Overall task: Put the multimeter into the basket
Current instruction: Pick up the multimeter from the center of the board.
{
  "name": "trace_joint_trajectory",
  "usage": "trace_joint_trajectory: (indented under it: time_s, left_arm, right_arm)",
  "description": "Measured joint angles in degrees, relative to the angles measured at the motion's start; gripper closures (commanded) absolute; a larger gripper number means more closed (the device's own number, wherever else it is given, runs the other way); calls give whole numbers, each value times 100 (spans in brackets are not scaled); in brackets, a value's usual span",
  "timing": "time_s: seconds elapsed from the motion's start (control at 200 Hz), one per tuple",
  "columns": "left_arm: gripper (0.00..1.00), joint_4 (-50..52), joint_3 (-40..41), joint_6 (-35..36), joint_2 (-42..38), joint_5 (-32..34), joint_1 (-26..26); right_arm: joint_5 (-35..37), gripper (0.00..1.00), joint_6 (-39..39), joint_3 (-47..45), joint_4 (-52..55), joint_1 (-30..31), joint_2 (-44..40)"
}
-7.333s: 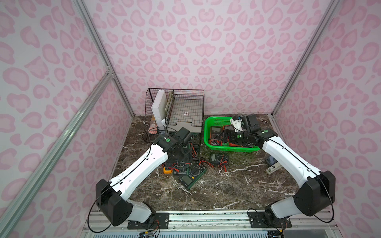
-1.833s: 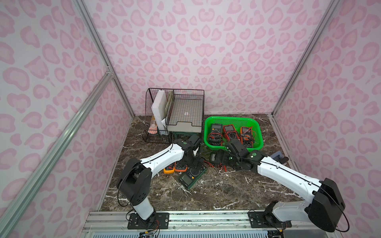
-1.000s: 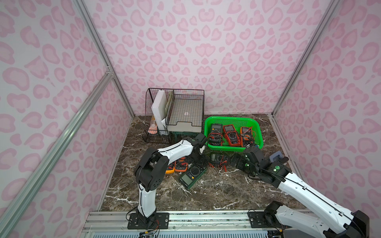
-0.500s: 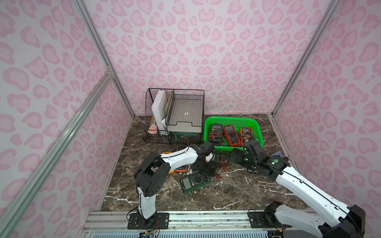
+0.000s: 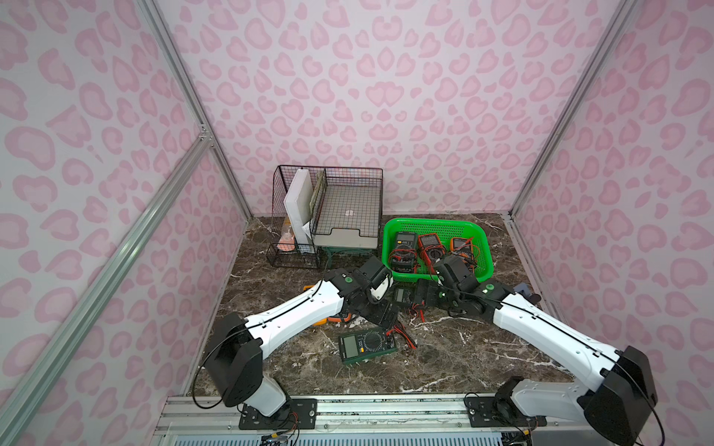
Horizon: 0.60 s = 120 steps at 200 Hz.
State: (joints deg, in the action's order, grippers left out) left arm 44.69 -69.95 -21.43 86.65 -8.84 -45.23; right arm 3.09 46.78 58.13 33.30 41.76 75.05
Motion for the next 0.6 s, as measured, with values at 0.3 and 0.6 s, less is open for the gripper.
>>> trace_joint_trajectory:
  time_s: [0.3, 0.6]
  left_arm:
    - [2, 804, 251, -765, -846, 719, 793]
    - [1, 1335, 234, -1331, -1475, 1281, 1436]
  right_arm:
    - [-323, 1, -1134, 1078, -79, 881, 1716]
    - [-874, 1, -1832, 1427, -472, 1141, 2778]
